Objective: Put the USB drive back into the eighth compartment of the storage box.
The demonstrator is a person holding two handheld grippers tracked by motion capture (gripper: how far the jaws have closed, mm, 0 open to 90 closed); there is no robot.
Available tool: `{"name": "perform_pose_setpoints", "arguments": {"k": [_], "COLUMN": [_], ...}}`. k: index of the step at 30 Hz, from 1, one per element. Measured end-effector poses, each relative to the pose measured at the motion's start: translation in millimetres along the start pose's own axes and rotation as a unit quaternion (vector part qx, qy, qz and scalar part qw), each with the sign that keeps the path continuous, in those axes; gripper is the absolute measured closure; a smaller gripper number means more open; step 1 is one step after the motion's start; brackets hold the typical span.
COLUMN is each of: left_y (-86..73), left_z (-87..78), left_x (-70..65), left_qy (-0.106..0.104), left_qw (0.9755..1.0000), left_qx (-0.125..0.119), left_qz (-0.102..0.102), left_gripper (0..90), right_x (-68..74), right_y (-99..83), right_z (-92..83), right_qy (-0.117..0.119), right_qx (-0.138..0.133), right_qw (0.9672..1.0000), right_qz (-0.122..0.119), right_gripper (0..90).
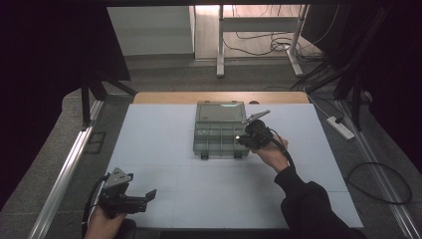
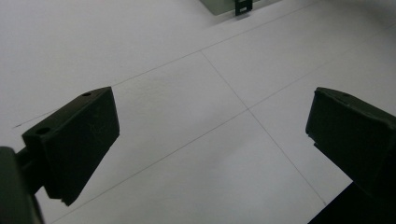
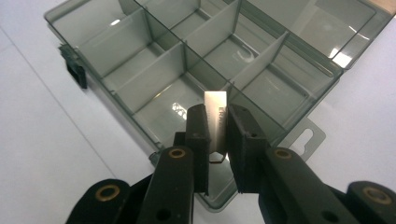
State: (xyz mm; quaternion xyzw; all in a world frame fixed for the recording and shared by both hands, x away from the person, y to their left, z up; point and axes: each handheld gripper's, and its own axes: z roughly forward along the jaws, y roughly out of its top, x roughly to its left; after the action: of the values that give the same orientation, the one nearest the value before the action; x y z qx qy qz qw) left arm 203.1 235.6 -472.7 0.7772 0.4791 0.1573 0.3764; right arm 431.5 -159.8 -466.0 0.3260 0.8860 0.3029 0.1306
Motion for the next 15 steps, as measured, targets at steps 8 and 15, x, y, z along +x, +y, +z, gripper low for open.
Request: {"name": "perform_pose_setpoints", "arguments": {"k": [8,15], "left_y": [-0.1,-0.1], "left_z": [-0.1,-0.1], "left_x": [0.1,0.1], "left_qy": [0.0,0.0], "left_qw": [1.0,1.0], "left_qx": [0.0,0.0], "left_qz": [0.0,0.001], "left_gripper": [2.7,2.7], "right_x": [-2.8,-2.0], "right_y": [-2.7,-6.2], "right_z": [9.1,17.1], "right_qy": [-0.01,-0.018], "right_qx": [0.011,0.028], "right_qw": [0.9999,0.9994], "right_qz": [-0.002,-0.008], "right_gripper": [78.9,78.9]}}
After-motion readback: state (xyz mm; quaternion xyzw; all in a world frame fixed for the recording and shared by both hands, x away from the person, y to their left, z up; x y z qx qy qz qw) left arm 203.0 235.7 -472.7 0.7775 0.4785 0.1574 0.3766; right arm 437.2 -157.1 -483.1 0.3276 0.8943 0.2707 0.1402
